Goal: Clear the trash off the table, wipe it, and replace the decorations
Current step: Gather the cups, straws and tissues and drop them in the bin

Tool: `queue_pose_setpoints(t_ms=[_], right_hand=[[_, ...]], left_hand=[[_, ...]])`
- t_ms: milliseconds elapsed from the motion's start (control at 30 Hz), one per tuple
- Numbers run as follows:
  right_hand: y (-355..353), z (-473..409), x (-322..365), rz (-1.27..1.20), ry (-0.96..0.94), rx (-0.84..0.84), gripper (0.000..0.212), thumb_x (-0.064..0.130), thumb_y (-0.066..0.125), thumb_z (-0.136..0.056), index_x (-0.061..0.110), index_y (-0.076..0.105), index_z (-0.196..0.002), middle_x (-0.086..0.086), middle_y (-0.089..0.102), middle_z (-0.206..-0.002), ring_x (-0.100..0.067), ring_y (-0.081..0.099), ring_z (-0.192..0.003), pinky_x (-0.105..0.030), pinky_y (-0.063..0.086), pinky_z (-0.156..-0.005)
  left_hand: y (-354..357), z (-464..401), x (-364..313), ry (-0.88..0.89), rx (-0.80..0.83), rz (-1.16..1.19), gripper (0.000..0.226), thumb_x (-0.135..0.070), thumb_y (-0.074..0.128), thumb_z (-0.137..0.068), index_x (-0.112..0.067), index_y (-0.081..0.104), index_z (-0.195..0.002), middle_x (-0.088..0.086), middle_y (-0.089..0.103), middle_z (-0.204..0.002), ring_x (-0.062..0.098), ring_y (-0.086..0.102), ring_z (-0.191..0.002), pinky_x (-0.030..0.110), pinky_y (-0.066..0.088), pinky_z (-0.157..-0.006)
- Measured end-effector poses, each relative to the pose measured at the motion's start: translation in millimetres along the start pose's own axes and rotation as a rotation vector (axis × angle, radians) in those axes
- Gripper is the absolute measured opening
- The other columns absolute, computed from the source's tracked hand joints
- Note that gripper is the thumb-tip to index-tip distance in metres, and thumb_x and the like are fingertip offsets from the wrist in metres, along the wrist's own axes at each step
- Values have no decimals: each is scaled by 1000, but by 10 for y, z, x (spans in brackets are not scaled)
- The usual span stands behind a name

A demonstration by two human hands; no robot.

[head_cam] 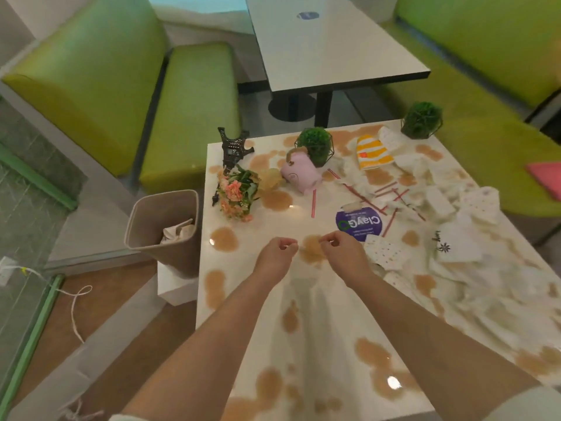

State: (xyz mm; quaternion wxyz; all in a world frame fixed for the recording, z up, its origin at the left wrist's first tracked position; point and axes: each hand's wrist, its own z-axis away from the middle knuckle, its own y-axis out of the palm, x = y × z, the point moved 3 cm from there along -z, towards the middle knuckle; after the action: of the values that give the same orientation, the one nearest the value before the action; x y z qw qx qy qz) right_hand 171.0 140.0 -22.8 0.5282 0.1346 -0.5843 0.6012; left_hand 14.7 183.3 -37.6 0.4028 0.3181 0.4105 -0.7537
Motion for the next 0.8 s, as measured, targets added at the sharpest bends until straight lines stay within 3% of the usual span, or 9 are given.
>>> queue_pose_setpoints(t_ms=[167,267,333,433,500,600,700,800], right_hand=[[-541,58,-544,112,48,-4,13,19,55,-91,24,65,-99,4,63,-91,-10,59,-67,-26,42,-53],[-828,79,-895,190,91,-26,17,17,57,-86,24,67,-97,2,65,-95,-17,60,-78,-27,43,-56],[-940,81,-1082,247,107,-32,19,19,59,-84,23,67,-101,0,63,-101,-21,59,-91,-30,50,-61],[-1071,134,-1329,291,161,-9,27,25,62,-82,22,64,-109,-2,59,-110,-25,53,-109,-36,54,-71],[-1132,170,-1437,289,183,-4,31,25,63,-83,21,63,-113,-2,60,-112,-26,51,-114,-31,49,-63],[-1155,213,-1521,228,183,19,25,20,62,-86,19,64,-112,1,60,-103,-23,56,-104,-21,33,-47],[-1156,238,-1578,137,189,30,15,17,59,-91,18,63,-105,2,60,-95,-17,57,-81,-23,36,-47],[-1155,236,-1570,78,187,33,8,19,59,-93,18,61,-101,3,62,-93,-11,55,-73,-21,36,-51]], left_hand=[[749,211,-5,-11,67,-46,17,-28,60,-93,-23,62,-109,2,66,-107,20,62,-95,29,44,-81],[1103,345,48,-39,108,-59,16,-30,61,-92,-24,62,-107,2,67,-106,16,60,-88,29,44,-76],[1263,394,108,-65,138,-68,16,-34,63,-91,-25,62,-105,2,67,-112,15,60,-89,32,48,-81],[1488,508,142,-87,211,-117,36,-42,66,-89,-20,59,-116,1,64,-120,19,61,-105,31,46,-88],[1621,600,124,-80,270,-160,55,-44,68,-87,-15,52,-131,0,61,-123,17,58,-110,24,42,-88],[1753,703,95,-40,285,-171,56,-42,69,-87,-17,52,-134,-5,62,-113,13,59,-104,27,45,-93],[1838,737,85,7,269,-187,45,-43,71,-84,-25,61,-124,-11,67,-108,11,63,-102,35,51,-95],[1813,717,50,8,241,-109,43,-46,72,-83,-25,62,-119,-9,68,-108,11,64,-98,25,51,-82]])
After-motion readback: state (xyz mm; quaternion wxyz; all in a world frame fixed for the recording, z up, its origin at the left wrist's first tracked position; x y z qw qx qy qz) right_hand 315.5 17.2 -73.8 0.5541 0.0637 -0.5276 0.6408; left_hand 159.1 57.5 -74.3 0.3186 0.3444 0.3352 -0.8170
